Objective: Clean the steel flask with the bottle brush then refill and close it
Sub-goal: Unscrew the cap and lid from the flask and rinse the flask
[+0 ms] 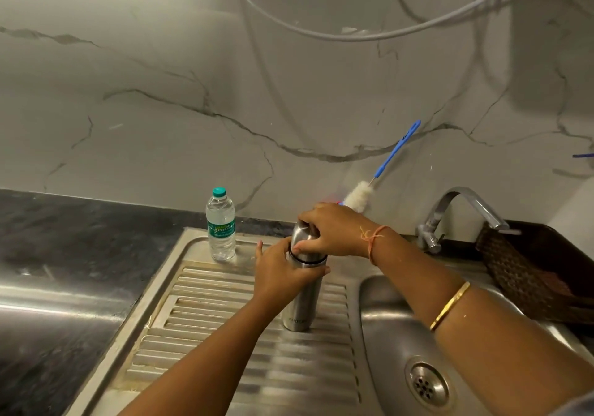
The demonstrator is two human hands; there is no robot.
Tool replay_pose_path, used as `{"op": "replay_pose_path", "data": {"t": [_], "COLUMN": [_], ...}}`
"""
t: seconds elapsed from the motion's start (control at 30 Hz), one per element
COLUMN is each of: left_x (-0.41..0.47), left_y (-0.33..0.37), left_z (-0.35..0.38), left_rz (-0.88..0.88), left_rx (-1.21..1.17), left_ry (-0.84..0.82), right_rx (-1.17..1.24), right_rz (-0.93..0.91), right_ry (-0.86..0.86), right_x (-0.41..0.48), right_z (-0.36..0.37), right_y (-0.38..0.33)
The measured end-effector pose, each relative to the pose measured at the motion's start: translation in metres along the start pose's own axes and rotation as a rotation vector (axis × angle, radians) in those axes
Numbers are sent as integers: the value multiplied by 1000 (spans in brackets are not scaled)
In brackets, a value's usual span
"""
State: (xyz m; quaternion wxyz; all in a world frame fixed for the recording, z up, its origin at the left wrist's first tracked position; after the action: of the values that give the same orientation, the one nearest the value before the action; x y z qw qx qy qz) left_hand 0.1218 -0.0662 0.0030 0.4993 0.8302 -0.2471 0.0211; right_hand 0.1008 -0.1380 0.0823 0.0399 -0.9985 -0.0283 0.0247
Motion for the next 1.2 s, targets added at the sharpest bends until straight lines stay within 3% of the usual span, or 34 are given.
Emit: {"op": "replay_pose_path", "data": {"t": [0.2,0.5,0.7,0.83,0.93,1.0,1.1,1.2], "left_x": [1,-2,6,9,6,5,0,-4], "left_y": [2,-2,-3,-6,-6,-5,-17,-18], "left_z": [-1,0,-1,-1,1,2,4,3], "left_rz": [42,48,111,84,46,52,-12,-38], "left_rx": [33,125,1,-15,-30,-43,-74,-94], "left_ry": [-21,19,-76,-129,-161,-143,-98,-95], "right_rx": [26,-93,31,-58,-30,43,-258,-202], "right_rz": [-105,82,-50,-180,-165,-66,91,-7], "right_ry": [-69,-158,-273,-380,-479,-407,-177,-268], "right_x": [3,12,6,9,13,16,18,17], "right_z": [-1,4,5,10,11,5,-9,-1], "right_y": [-7,3,-3,-14,-16,-13,-5,-15]}}
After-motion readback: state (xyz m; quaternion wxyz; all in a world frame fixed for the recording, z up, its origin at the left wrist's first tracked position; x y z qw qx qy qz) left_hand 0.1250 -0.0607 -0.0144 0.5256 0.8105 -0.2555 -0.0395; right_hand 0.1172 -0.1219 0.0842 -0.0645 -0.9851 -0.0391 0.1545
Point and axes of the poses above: each hand's wrist, its own x-axis towards the middle knuckle, its own z-axis out of the palm, y = z × x, the point moved 9 cm from there along x, towards the middle knuckle, and after that the axes turned 1 degree about -y, right-handed, at the moved point
